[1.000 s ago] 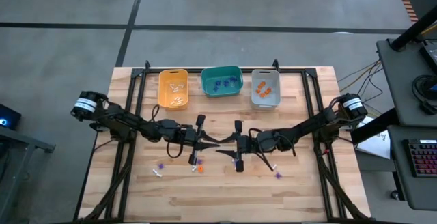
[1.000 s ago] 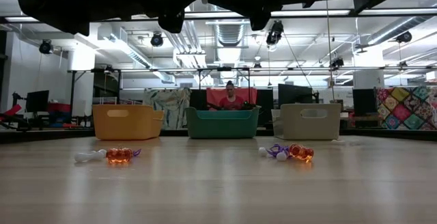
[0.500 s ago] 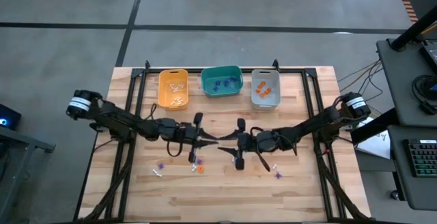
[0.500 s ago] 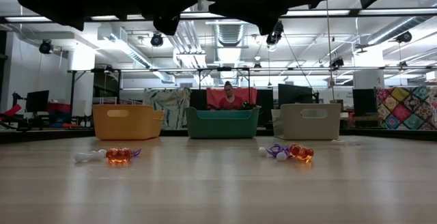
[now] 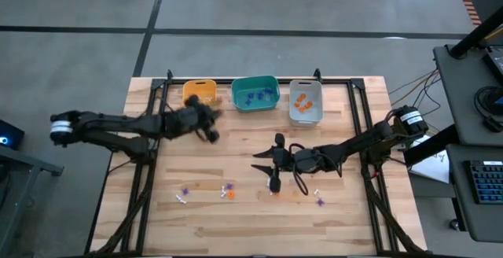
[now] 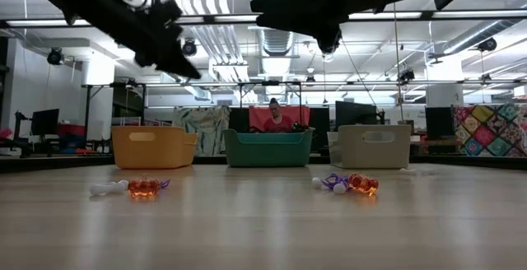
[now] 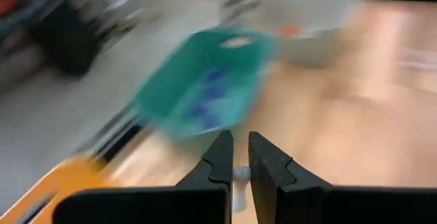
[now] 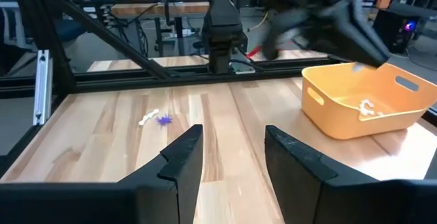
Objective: Sort Halloween decoration
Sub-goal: Put the white bone toy into the yellow bin
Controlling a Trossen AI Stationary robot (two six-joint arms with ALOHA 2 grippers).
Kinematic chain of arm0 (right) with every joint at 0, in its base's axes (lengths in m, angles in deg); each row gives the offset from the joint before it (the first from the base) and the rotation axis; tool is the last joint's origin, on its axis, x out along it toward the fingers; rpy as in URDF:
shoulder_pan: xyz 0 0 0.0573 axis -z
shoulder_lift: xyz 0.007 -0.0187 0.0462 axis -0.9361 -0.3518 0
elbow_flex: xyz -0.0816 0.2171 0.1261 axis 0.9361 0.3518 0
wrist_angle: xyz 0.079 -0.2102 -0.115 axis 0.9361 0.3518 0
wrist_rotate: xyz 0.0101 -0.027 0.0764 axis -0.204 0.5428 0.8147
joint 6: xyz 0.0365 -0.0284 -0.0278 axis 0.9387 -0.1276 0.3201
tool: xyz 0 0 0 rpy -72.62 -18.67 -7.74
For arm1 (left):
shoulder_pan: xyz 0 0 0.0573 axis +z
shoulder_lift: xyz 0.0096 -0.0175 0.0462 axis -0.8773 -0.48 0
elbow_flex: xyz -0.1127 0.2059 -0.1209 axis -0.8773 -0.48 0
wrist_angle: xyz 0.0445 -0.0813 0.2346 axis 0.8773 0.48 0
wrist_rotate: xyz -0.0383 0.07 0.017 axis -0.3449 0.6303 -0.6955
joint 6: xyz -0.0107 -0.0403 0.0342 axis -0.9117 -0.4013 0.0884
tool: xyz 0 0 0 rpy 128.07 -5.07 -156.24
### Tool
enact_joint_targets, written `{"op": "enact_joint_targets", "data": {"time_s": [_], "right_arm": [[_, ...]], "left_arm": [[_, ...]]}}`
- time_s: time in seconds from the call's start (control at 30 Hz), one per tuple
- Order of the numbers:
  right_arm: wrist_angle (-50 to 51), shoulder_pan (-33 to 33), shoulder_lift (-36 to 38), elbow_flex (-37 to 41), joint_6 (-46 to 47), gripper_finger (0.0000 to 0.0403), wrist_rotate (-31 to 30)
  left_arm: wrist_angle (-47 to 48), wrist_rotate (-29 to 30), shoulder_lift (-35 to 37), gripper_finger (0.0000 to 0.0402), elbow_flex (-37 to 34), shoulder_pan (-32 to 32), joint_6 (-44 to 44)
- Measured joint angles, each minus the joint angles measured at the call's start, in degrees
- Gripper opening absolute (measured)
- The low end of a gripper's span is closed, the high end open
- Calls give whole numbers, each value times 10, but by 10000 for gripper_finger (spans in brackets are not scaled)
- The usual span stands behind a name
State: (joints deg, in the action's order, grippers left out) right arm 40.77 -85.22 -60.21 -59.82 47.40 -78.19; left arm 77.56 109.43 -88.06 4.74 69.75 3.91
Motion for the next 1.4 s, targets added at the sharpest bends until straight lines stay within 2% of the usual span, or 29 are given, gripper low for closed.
{"op": "enact_joint_targets", "data": {"time_s": [0.1, 0.27, 0.47, 0.63, 0.77, 1.03, 1.17, 1.27, 1.4], "right_arm": [[1, 1, 1, 0, 2, 144, 0], [2, 4, 1, 0, 7, 148, 0], [7, 7, 1, 0, 7, 145, 0], [14, 12, 1, 0, 12, 141, 0], [26, 17, 1, 0, 15, 144, 0], [28, 27, 1, 0, 44, 149, 0], [63, 42, 1, 0, 106, 142, 1], [107, 58, 3, 0, 162, 136, 3], [175, 82, 3, 0, 225, 128, 26]], "left_arm": [[55, -3, 11, 0, 0, 87, -45], [115, -29, -9, 0, 1, 213, -60], [139, -66, -64, 0, 1, 297, -42], [139, -76, -102, 20, 1, 300, -40], [139, -48, -117, 47, 1, 301, -40], [139, -34, -110, 86, 1, 300, -40], [139, -36, -95, 97, 1, 298, -40], [137, -76, -74, 100, 1, 290, -41], [118, -176, -39, 100, 1, 267, -59]]}}
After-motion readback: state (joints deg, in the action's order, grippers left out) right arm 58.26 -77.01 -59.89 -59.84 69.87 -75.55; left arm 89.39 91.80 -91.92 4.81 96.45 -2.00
